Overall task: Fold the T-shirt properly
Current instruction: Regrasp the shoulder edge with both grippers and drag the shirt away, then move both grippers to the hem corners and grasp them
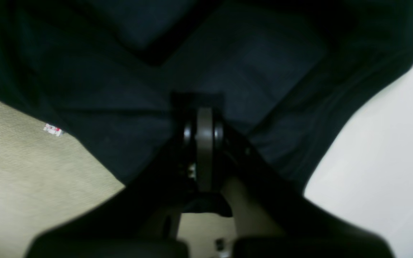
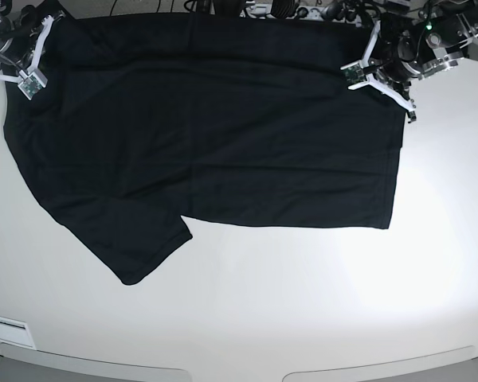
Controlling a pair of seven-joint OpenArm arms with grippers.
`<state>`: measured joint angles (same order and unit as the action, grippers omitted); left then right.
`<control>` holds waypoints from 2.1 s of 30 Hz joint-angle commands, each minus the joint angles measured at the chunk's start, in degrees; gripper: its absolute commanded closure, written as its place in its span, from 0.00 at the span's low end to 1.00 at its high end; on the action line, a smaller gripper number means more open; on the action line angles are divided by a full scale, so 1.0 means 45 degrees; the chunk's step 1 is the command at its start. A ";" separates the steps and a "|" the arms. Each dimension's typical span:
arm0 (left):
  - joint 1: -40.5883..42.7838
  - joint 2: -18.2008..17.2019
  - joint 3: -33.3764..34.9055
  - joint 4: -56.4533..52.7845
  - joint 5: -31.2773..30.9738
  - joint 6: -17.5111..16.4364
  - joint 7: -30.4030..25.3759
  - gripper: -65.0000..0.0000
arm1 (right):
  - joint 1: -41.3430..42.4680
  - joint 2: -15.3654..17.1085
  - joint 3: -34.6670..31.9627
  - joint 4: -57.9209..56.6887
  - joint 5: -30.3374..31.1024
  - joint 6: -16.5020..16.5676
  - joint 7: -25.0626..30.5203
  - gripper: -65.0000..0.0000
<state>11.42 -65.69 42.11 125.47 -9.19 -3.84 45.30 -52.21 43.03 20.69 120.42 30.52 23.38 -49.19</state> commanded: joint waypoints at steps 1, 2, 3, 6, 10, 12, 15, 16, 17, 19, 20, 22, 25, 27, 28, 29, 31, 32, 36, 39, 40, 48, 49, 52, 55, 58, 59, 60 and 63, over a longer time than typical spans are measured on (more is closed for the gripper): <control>-0.0083 -0.0253 -0.0053 0.0267 0.0432 0.0272 -0.0053 1.00 | -0.0029 0.0214 0.0165 0.0359 -0.0272 -0.0151 0.0073 1.00; -0.0083 -0.0253 -0.0053 0.0311 0.0733 0.0452 -0.0053 1.00 | -0.0029 0.0214 0.0165 0.0559 -0.0554 -0.0389 0.0092 1.00; -0.0083 -0.0257 -0.0053 0.0325 0.0986 0.0656 -0.0053 1.00 | -0.0034 0.0214 0.0165 0.0753 -0.0772 -0.0636 0.0117 1.00; -0.0083 -0.0257 -0.0053 0.0325 0.1933 0.1418 -0.0053 1.00 | -0.0034 0.0214 0.0165 0.1307 -0.1282 -0.1078 0.0121 1.00; -0.0131 -0.0253 -0.0053 0.0486 0.3541 0.3147 -0.0053 1.00 | -0.0034 0.0209 0.0165 0.1841 -0.1569 -0.1729 0.0559 1.00; -0.0403 -0.0243 -0.0068 0.0651 0.4099 0.3983 -0.0073 1.00 | -0.0034 0.0209 0.0165 0.1904 -0.1564 -0.1865 0.0850 1.00; -0.0986 -0.0180 -0.0554 0.0515 0.4177 0.4575 -0.0238 1.00 | -0.0034 0.0204 0.0165 0.1909 -0.1564 -0.1865 0.0884 1.00; -0.1166 -0.0146 -0.0918 0.0340 0.3988 0.4595 -0.0398 1.00 | -0.0034 0.0204 0.0165 0.1909 -0.1564 -0.1865 0.0879 1.00; -0.1355 -0.0063 -0.1370 0.0068 0.3677 0.4580 -0.0525 1.00 | -0.0039 0.0199 0.0165 0.1909 -0.1559 -0.1865 0.0879 1.00; -0.1787 0.0219 -0.2521 -0.0748 0.2463 0.4352 -0.1049 1.00 | -0.0034 0.0194 0.0165 0.1909 -0.1564 -0.1865 0.0879 1.00; -0.2045 0.0442 -0.3186 -0.1321 0.1695 0.3997 -0.1399 1.00 | -0.0034 0.0199 0.0165 0.1909 -0.1569 -0.1880 0.0879 1.00; -0.2681 0.1103 -0.4600 -0.2730 -0.0107 0.3201 -0.1987 1.00 | -0.0034 0.0194 0.0165 0.1909 -0.1564 -0.1928 0.0884 1.00; -0.3818 0.2390 -0.6698 -0.5304 -0.3143 0.1438 -0.2623 1.00 | -0.0034 0.0194 0.0165 0.1909 -0.1564 -0.1914 0.0884 1.00; -0.4585 0.3191 -0.7970 -0.7145 -0.5571 -0.0282 -0.2730 1.00 | -0.0029 0.0194 0.0165 0.1909 -0.1564 -0.1914 0.0884 1.00; -0.4915 0.3560 -0.8563 -0.8068 -0.6713 -0.1156 -0.2725 1.00 | -0.0029 0.0194 0.0165 0.1909 -0.1564 -0.1914 0.0884 1.00; -0.5207 0.3861 -0.9058 -0.8961 -0.7728 -0.1938 -0.2676 1.00 | -0.0029 0.0189 0.0165 0.1909 -0.1564 -0.1914 0.0884 1.00; -0.5761 0.4226 -0.9598 -1.0569 -0.9228 -0.2720 -0.2220 1.00 | -0.0034 0.0175 0.0165 0.1909 -0.1564 -0.1914 0.0879 1.00; -0.6033 0.4337 -0.9632 -1.1268 -0.9510 -0.2730 -0.1943 1.00 | -0.0034 0.0175 0.0165 0.1909 -0.1569 -0.1909 0.0869 1.00; -0.6547 0.4668 -0.9384 -1.3469 -1.0681 -0.2963 -0.1151 0.51 | -0.0010 0.0180 0.0165 0.1909 -0.1574 -0.1914 0.0884 1.00; -0.6679 0.4945 -0.9088 -1.4469 -1.0846 -0.3254 -0.0933 0.41 | 0.0398 0.0180 0.0165 0.1909 -0.1564 -0.1919 0.0879 1.00; -0.6674 0.5056 -0.9049 -1.4673 -1.0851 -0.3249 -0.0899 0.41 | 0.0578 0.0180 0.0165 0.1909 -0.1554 -0.1909 0.0879 1.00; -0.6674 0.6013 -0.8121 -1.5577 -1.1599 -0.4027 -0.0209 0.41 | 0.1447 0.0180 0.0165 0.1909 -0.1462 -0.1909 0.0923 1.00; -0.6674 0.6144 -0.7878 -1.5577 -1.1613 -0.4114 -0.0024 0.41 | 0.1520 0.0180 0.0165 0.1909 -0.1462 -0.1909 0.0933 1.00; -0.6674 0.6460 -0.7135 -1.5577 -1.1647 -0.4605 0.0500 0.41 | 0.1593 0.0180 0.0165 0.1909 -0.1457 -0.1904 0.0942 1.00; -0.6722 0.6664 -0.6713 -1.5577 -1.1642 -0.4692 0.0724 0.41 | 0.1593 0.0180 0.0165 0.1909 -0.1457 -0.1904 0.0942 1.00; -0.6819 0.6688 -0.6693 -1.5572 -1.1652 -0.4677 0.1049 0.41 | 0.1593 0.0180 0.0165 0.1909 -0.1457 -0.1899 0.1030 1.00; -0.6858 0.6669 -0.6693 -1.5572 -1.1657 -0.4673 0.1205 0.41 | 0.1588 0.0180 0.0165 0.1909 -0.1457 -0.1899 0.1035 1.00; -0.6907 0.6659 -0.6693 -1.5572 -1.1676 -0.4673 0.1375 0.41 | 0.1588 0.0180 0.0165 0.1909 -0.1457 -0.1894 0.1049 1.00; -0.7169 0.6659 -0.6693 -1.5572 -1.1740 -0.4658 0.2059 0.54 | 0.1593 0.0180 0.0165 0.1909 -0.1462 -0.1807 0.1321 1.00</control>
<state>-21.30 -35.38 11.25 55.75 -65.49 -26.00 49.76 -44.93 43.00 20.78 128.22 24.01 15.49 -44.23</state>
